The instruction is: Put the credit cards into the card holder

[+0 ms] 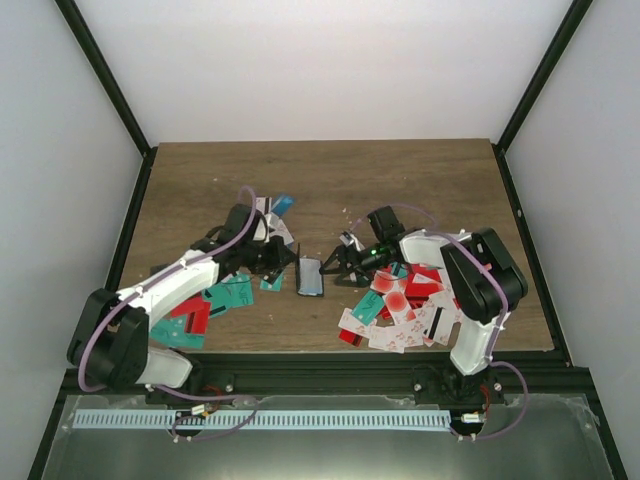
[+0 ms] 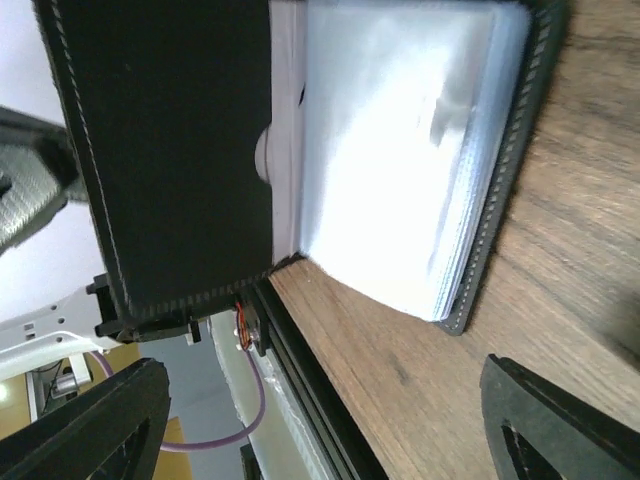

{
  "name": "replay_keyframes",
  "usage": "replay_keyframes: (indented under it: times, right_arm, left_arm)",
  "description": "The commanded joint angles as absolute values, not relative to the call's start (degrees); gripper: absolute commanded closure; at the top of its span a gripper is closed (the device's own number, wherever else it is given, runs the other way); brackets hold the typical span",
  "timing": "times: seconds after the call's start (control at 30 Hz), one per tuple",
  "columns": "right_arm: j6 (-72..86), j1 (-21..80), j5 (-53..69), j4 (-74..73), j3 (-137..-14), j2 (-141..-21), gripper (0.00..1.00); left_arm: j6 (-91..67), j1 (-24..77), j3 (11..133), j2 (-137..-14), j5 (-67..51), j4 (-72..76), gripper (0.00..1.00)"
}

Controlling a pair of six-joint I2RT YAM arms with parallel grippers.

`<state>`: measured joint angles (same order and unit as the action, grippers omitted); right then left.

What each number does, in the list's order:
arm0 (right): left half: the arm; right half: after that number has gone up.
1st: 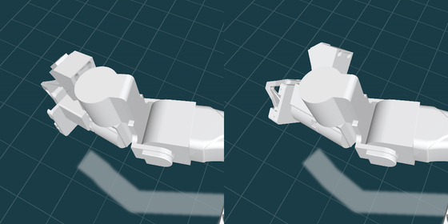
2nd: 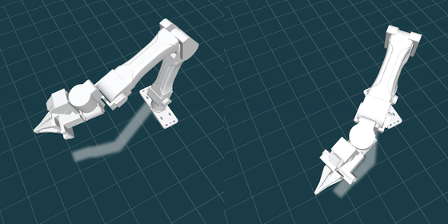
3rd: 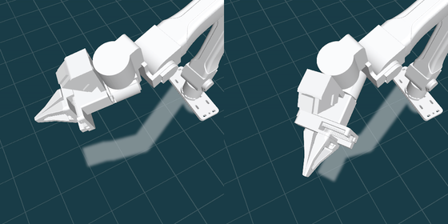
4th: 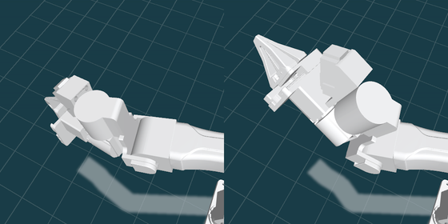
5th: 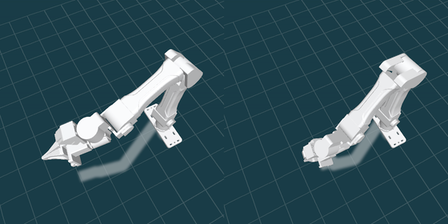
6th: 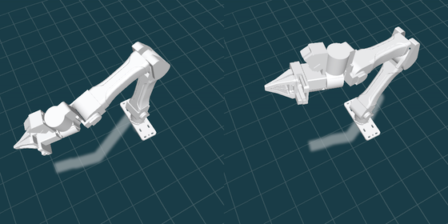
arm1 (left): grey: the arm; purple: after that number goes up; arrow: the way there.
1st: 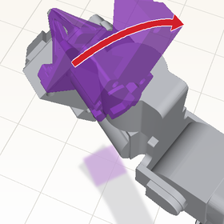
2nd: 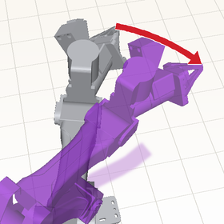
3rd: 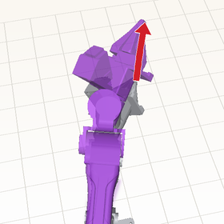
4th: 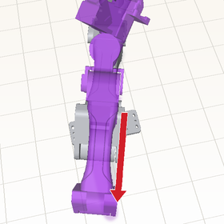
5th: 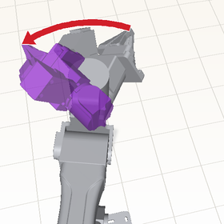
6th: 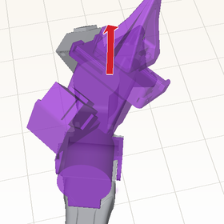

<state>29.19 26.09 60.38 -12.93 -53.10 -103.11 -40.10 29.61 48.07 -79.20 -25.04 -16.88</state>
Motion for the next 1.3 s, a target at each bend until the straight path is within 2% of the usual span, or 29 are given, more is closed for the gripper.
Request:
replay_keyframes:
  times: [0.0,0.17,0.43,0.6,0.9,1.27]
  right_arm:
    - [28.09,26.46,59.59,-14.22,-55.85,-104.91,0.15]
    - [27.51,26.45,58.89,-15.25,-57.07,-106.1,0.18]
    - [27.1,26.46,56.93,-17.36,-58.85,-106.06,0.24]
    - [26.37,26.45,55.25,-20.0,-60.5,-104.86,0.32]
    - [23.62,24.86,48.62,-26.59,-60.47,-101.63,0.35]
    - [22.96,23.65,48.32,-29.05,-57.48,-98.54,0.35]
  left_arm:
    - [-36.57,26.7,47.51,-80.14,-23.65,-21.68,0.96]
    - [-31.39,26.58,48.25,-84.64,-19.65,-27.8,0.96]
    - [-31.2,26.72,48.17,-92.61,-20.79,-28.24,0.96]
    - [-32.25,27.85,47.32,-94.04,-25.82,-25.44,0.96]
    - [-36.45,35.22,50.46,-98.6,-34.25,-19.0,0.96]
    - [-36.5,33.29,52.57,-98.26,-22.36,-27.72,0.96]
